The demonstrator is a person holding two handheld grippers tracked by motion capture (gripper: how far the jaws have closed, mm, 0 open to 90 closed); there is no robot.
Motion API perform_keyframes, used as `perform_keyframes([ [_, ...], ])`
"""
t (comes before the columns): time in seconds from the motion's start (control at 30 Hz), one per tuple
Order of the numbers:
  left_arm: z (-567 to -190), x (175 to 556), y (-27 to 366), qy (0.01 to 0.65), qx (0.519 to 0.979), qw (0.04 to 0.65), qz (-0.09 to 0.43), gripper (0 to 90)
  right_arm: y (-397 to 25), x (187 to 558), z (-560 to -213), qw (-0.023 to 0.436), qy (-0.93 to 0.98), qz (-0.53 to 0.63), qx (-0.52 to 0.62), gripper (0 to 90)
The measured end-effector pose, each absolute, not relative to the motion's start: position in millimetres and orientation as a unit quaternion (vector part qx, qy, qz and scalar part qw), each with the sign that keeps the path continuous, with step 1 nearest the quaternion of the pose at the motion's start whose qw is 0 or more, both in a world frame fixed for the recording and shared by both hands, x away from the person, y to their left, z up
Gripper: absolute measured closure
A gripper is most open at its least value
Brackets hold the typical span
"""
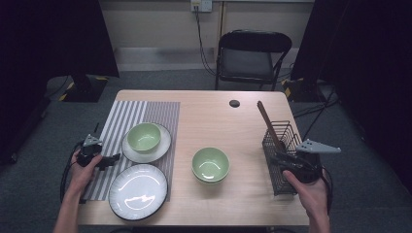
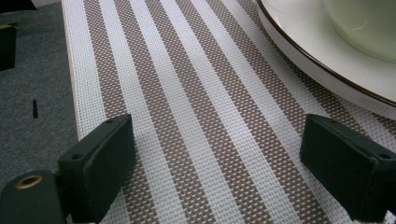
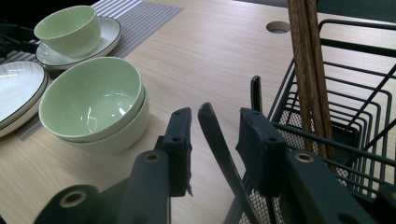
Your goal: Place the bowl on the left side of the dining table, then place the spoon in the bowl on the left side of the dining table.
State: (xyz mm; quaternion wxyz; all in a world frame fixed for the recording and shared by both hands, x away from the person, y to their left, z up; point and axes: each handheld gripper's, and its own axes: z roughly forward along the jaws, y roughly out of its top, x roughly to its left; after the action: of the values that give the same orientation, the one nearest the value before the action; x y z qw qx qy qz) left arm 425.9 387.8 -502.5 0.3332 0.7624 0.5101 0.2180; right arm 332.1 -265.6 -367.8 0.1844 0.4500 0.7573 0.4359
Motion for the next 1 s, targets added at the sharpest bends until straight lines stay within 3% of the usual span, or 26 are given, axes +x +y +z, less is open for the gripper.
perform_keyframes([
  [0.57, -502.5, 426.1, 388.0, 0.51, 0.763, 0.333, 0.217, 10.0, -269.6, 336.1, -366.5, 0.202, 0.759, 0.423, 0.452, 85.0],
  [1.0, -502.5, 426.0, 387.9, 0.51, 0.763, 0.333, 0.217, 9.9, -277.4, 344.2, -361.4, 0.219, 0.751, 0.43, 0.451, 89.4],
])
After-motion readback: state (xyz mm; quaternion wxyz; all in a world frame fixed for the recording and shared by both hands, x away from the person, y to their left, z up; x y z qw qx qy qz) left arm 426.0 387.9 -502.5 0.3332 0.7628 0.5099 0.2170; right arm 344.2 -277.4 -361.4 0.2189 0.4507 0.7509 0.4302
